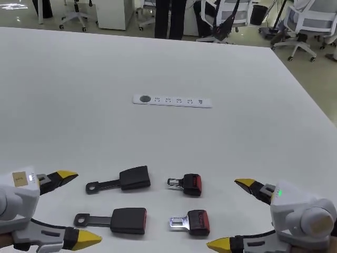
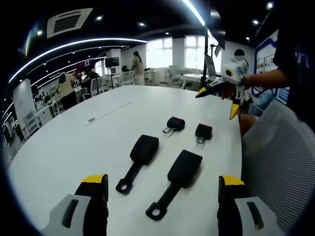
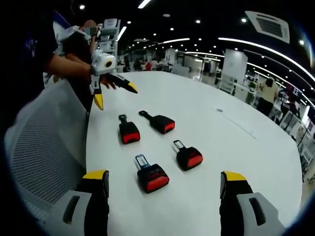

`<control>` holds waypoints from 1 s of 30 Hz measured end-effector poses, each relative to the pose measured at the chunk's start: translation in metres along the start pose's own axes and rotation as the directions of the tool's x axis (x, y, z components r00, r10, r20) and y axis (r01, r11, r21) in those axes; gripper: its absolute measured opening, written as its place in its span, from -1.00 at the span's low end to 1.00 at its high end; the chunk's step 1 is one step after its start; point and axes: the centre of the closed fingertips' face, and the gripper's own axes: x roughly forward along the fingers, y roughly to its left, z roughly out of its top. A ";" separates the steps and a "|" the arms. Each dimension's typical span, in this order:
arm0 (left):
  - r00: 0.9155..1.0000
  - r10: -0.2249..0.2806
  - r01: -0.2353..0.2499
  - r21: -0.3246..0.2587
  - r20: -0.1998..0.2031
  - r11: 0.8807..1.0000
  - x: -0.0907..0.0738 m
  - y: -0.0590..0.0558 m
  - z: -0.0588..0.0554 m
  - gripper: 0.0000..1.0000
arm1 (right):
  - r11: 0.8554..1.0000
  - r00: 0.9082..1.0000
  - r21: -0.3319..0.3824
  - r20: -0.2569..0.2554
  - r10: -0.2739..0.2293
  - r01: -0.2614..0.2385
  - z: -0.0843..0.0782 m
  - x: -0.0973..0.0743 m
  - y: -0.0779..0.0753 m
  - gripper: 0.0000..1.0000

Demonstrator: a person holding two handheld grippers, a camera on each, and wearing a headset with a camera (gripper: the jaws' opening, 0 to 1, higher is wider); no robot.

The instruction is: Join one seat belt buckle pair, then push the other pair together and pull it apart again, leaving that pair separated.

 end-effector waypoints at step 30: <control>0.972 -0.180 0.200 0.136 -0.149 0.970 0.035 -0.019 0.003 0.29 | 0.975 0.984 -0.165 -0.119 0.129 -0.148 -0.008 0.016 0.008 0.28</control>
